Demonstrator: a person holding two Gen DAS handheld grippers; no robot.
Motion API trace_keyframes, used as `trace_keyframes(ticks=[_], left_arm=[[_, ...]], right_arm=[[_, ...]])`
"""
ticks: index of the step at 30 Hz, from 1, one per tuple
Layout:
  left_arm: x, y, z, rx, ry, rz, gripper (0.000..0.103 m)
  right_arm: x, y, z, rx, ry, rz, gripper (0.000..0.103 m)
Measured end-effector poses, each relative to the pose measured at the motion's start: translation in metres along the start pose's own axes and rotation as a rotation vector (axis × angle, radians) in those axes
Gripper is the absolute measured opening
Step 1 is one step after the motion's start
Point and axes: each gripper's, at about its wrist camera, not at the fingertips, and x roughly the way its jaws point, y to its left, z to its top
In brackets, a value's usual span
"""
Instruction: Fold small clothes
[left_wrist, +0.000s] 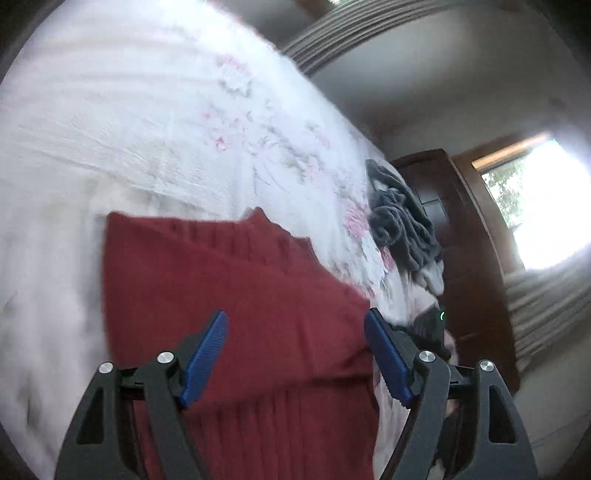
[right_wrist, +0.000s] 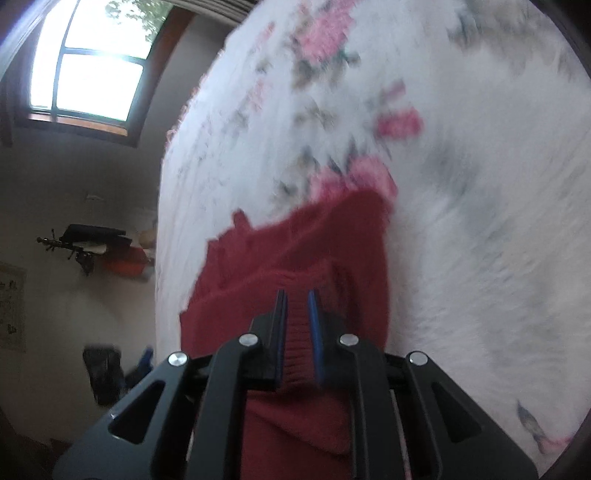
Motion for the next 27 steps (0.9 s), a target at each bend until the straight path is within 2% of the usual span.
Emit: trace_keyframes(ticks=[1,2,4,5,7,10,12,14,16,17,18,19,21,22,23,24,25,27], left_arm=[[0.014,0.009,0.008,-0.013,0.018,0.028,0.077],[0.028,0.021,0.013,-0.033,0.045,0.056,0.077],[0.057,0.053,0.017,-0.099,0.110,0.173,0.073],[0.065,0.068,0.017,-0.126,0.129,0.184,0.070],[0.062,0.073,0.020,-0.143,0.116,0.165,0.070],[0.040,0.056,0.015,-0.089,0.077,0.143,0.070],[0.024,0.043,-0.001,-0.058,0.080,0.045,0.070],[0.021,0.038,-0.017,-0.032,0.114,0.006,0.070],[0.030,0.044,-0.030,-0.022,0.164,0.080,0.068],[0.035,0.053,-0.035,-0.035,0.183,0.109,0.058],[0.035,0.059,-0.036,-0.053,0.187,0.119,0.057],[0.030,0.058,-0.036,-0.059,0.177,0.112,0.058],[0.016,0.046,-0.036,-0.032,0.147,0.049,0.063],[0.012,0.040,-0.039,-0.006,0.146,0.035,0.066],[0.014,0.038,-0.042,0.010,0.163,0.059,0.068],[0.021,0.040,-0.046,0.020,0.190,0.108,0.068],[0.028,0.045,-0.050,0.023,0.222,0.159,0.066],[0.025,0.053,-0.055,0.002,0.221,0.185,0.064]], right_arm=[[0.003,-0.006,0.000,0.010,0.002,-0.018,0.002],[0.006,-0.014,0.000,0.023,0.004,-0.028,0.000],[0.004,-0.022,-0.001,0.044,-0.006,-0.029,0.000],[-0.001,-0.020,-0.002,0.048,-0.021,-0.027,0.000],[-0.010,-0.011,-0.006,0.023,-0.035,0.005,0.008],[-0.012,0.006,-0.021,-0.034,-0.006,0.079,0.008],[-0.003,0.009,-0.031,-0.054,0.029,0.083,0.008],[0.011,-0.001,-0.039,-0.052,0.060,0.028,0.000],[0.015,-0.011,-0.041,-0.018,0.056,0.033,0.000],[0.012,-0.011,-0.042,-0.001,0.043,0.039,0.000],[0.006,-0.005,-0.044,-0.002,0.026,0.045,0.005],[0.000,0.006,-0.050,-0.026,0.017,0.072,0.008],[-0.005,0.015,-0.061,-0.052,0.030,0.115,0.009],[0.000,0.019,-0.068,-0.074,0.053,0.103,0.011],[0.007,0.019,-0.074,-0.088,0.075,0.066,0.012],[0.017,0.011,-0.078,-0.077,0.106,0.007,0.008],[0.023,0.004,-0.080,-0.060,0.117,-0.019,0.000],[0.020,-0.001,-0.082,-0.034,0.098,-0.019,0.001]])
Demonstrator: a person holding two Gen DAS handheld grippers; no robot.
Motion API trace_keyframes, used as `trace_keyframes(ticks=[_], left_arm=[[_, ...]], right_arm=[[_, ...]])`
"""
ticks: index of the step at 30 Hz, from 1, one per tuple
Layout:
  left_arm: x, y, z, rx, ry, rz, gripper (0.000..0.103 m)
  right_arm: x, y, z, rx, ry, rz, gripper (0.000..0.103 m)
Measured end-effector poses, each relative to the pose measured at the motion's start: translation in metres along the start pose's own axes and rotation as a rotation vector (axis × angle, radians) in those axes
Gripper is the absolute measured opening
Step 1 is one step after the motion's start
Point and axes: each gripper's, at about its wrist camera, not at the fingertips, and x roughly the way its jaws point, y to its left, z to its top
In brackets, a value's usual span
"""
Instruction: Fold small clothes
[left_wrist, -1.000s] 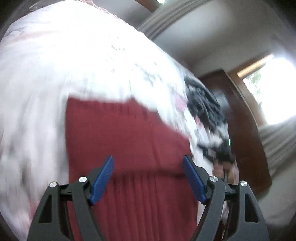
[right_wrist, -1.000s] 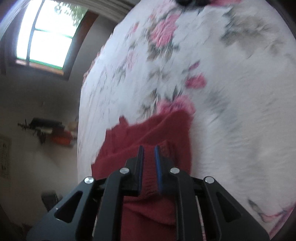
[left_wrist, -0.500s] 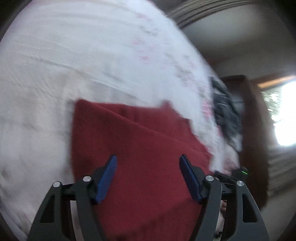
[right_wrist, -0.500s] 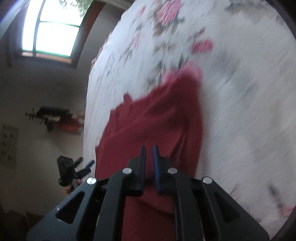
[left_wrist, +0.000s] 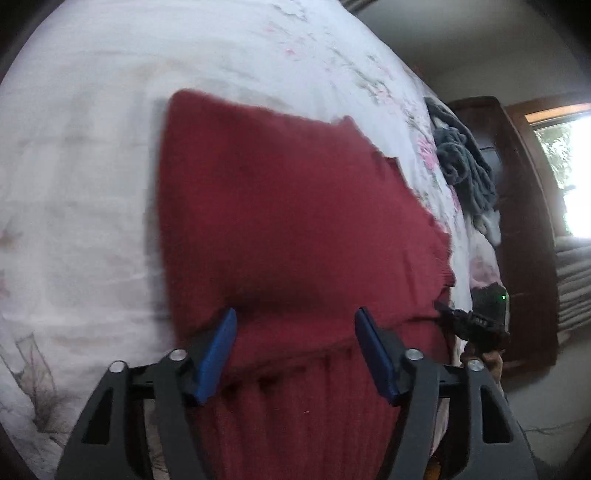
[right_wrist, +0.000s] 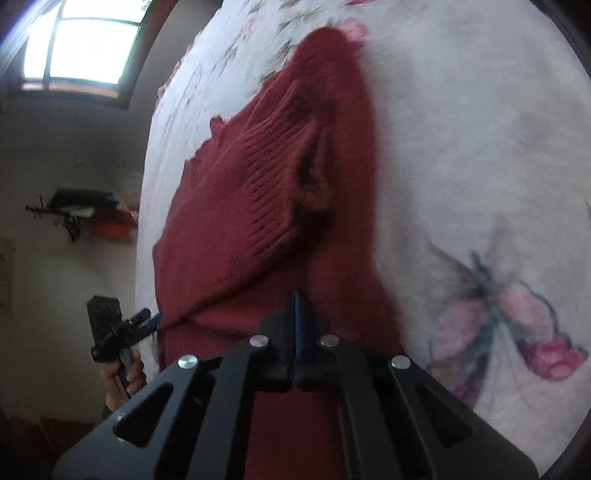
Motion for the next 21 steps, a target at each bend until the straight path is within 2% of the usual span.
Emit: trace_keyframes(ticks=[1,3,5,7,8,9,12,14,16,17,19,21], left_arm=[[-0.005,-0.002,-0.002,-0.016,-0.010,-0.003,0.066],[-0.030,-0.012,-0.014,-0.010,-0.047,-0.033,0.073],[-0.055,-0.019,-0.040,0.006,-0.066,-0.043,0.077],[-0.073,-0.012,-0.070,-0.009,-0.054,-0.042,0.077],[-0.084,-0.006,-0.098,-0.029,-0.046,-0.039,0.077],[-0.094,0.002,-0.118,-0.039,-0.037,-0.039,0.077],[-0.119,0.019,-0.190,-0.096,-0.011,-0.055,0.077],[-0.132,0.034,-0.240,-0.151,0.011,-0.064,0.077],[-0.132,0.044,-0.269,-0.191,0.020,-0.043,0.077],[-0.135,0.050,-0.281,-0.208,0.030,-0.030,0.077],[-0.140,0.057,-0.303,-0.240,0.044,-0.052,0.077],[-0.143,0.059,-0.315,-0.242,0.049,-0.063,0.077]], right_arm=[[-0.010,0.006,-0.004,0.007,-0.020,0.008,0.011],[-0.029,0.017,-0.018,-0.011,-0.042,0.043,0.021],[-0.051,0.022,-0.044,-0.019,-0.036,0.078,0.022],[-0.067,0.018,-0.072,-0.010,-0.016,0.064,0.026],[-0.075,0.014,-0.092,-0.007,0.001,0.045,0.026],[-0.079,0.011,-0.107,-0.003,0.012,0.036,0.030],[-0.110,-0.015,-0.181,0.036,0.073,0.000,0.042],[-0.124,-0.031,-0.220,0.071,0.100,-0.011,0.042],[-0.134,-0.041,-0.248,0.099,0.107,-0.037,0.042],[-0.139,-0.048,-0.261,0.115,0.104,-0.049,0.042],[-0.143,-0.052,-0.276,0.141,0.108,-0.043,0.042],[-0.140,-0.051,-0.281,0.150,0.111,-0.046,0.042]])
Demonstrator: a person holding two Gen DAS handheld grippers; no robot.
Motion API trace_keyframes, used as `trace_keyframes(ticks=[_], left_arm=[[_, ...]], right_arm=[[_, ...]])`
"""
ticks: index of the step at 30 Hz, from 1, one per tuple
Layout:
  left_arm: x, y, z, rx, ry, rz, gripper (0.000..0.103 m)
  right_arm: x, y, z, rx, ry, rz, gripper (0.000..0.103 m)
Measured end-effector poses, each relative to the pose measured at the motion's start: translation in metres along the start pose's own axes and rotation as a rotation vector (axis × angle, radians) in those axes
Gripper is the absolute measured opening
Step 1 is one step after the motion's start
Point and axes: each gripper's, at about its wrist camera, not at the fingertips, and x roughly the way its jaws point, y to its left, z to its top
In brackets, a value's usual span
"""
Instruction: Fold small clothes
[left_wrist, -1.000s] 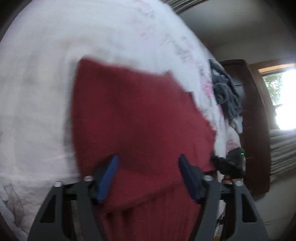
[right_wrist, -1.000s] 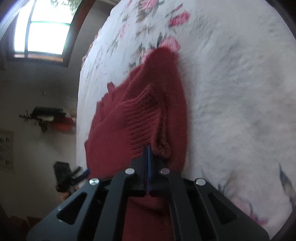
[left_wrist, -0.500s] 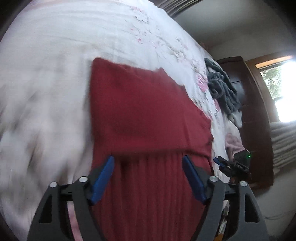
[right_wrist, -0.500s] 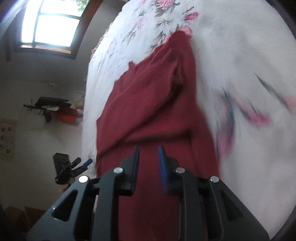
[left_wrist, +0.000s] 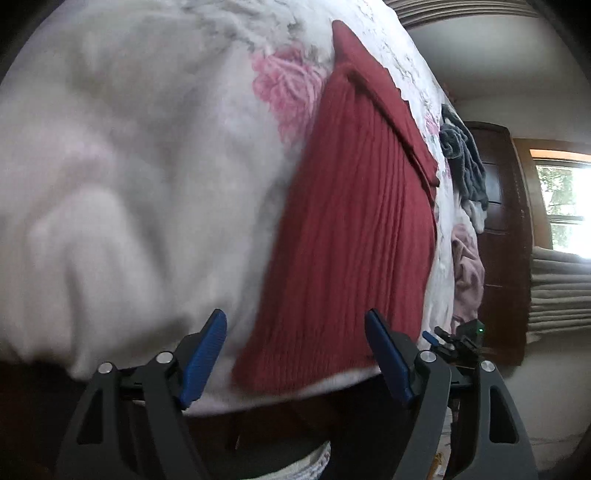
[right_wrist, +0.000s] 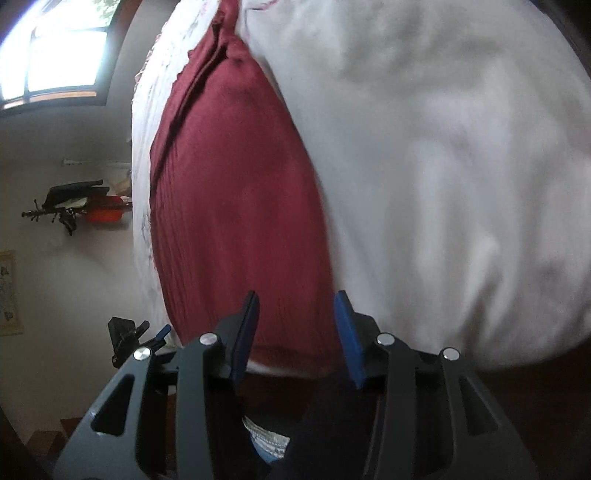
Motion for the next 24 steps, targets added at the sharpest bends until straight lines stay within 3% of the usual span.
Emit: trace_keyframes(ticks=[12,24], left_arm=[[0.030,0.018,-0.009,-0.070,0.119,0.015,0.078],[0.055,-0.007,-0.010,-0.006,0.187,-0.014,0.076]], right_arm=[[0.018,-0.006,-0.019,0.013,0.015,-0.043,0.042],[0.030,0.003,-0.022,-0.015,0.054,-0.044,0.049]])
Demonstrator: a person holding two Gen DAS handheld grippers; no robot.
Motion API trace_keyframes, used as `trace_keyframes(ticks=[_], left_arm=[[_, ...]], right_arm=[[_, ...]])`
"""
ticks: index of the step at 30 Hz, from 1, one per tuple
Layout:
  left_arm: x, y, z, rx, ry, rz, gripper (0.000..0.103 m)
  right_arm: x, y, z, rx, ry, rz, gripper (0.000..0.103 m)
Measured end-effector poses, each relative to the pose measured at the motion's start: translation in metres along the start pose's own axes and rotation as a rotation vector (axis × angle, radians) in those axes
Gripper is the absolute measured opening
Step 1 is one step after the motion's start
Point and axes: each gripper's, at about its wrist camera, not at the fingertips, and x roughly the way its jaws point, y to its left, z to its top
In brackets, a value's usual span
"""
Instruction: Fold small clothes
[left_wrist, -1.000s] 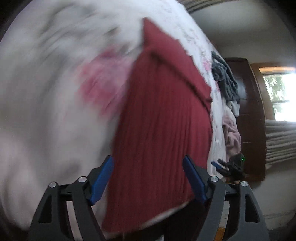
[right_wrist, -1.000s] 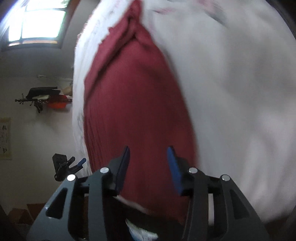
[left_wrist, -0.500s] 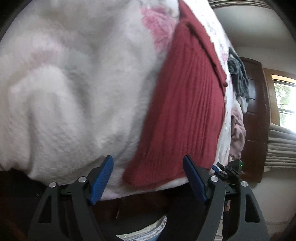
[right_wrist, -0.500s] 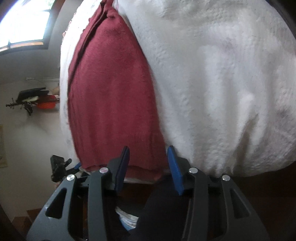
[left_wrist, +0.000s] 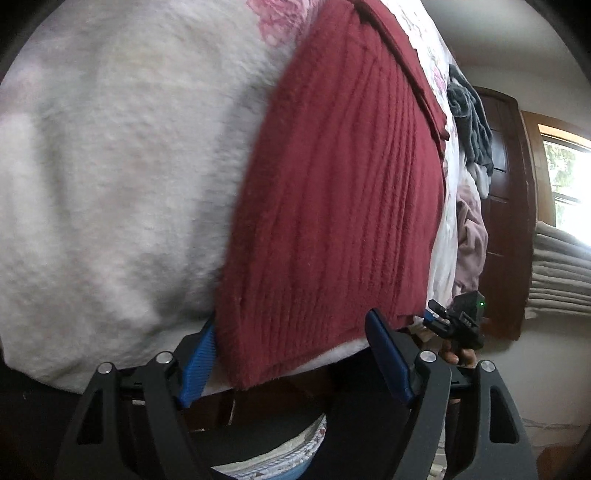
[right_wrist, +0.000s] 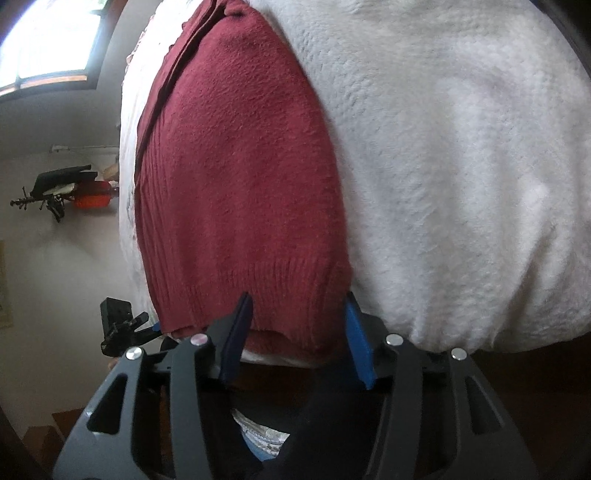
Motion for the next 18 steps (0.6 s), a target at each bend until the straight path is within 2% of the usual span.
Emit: trace_keyframes(ticks=[1,3,5,7,10,12,13,14,18], left_arm=[[0.000,0.001,0.000,-0.001,0.001,-0.008,0.074],[-0.001,0.005,0.000,-0.002,0.002,-0.001,0.061],[-0.001,0.008,-0.001,-0.004,0.012,0.004,0.044],[-0.001,0.013,-0.002,-0.018,0.018,-0.006,0.036],[-0.001,0.019,-0.002,-0.040,0.008,-0.018,0.037],[0.001,0.021,-0.002,-0.052,0.000,-0.020,0.043],[0.001,0.021,-0.003,-0.058,-0.001,-0.033,0.051],[0.001,0.021,-0.003,-0.061,-0.004,-0.049,0.055],[0.001,0.016,-0.004,-0.057,-0.015,-0.043,0.049]], right_arm=[[-0.001,-0.001,-0.001,0.002,-0.001,-0.002,0.047],[-0.003,-0.005,-0.001,0.010,0.004,0.011,0.048],[-0.004,-0.005,-0.002,0.011,0.008,0.038,0.048],[-0.005,-0.005,-0.002,0.015,0.011,0.061,0.048],[-0.003,-0.011,-0.002,0.020,0.021,0.037,0.044],[-0.003,-0.014,-0.002,0.026,0.026,0.040,0.044],[-0.004,-0.013,-0.003,0.023,0.029,0.038,0.044],[-0.003,-0.013,-0.004,0.017,0.036,0.038,0.044],[0.001,-0.011,-0.008,0.008,0.050,0.032,0.044]])
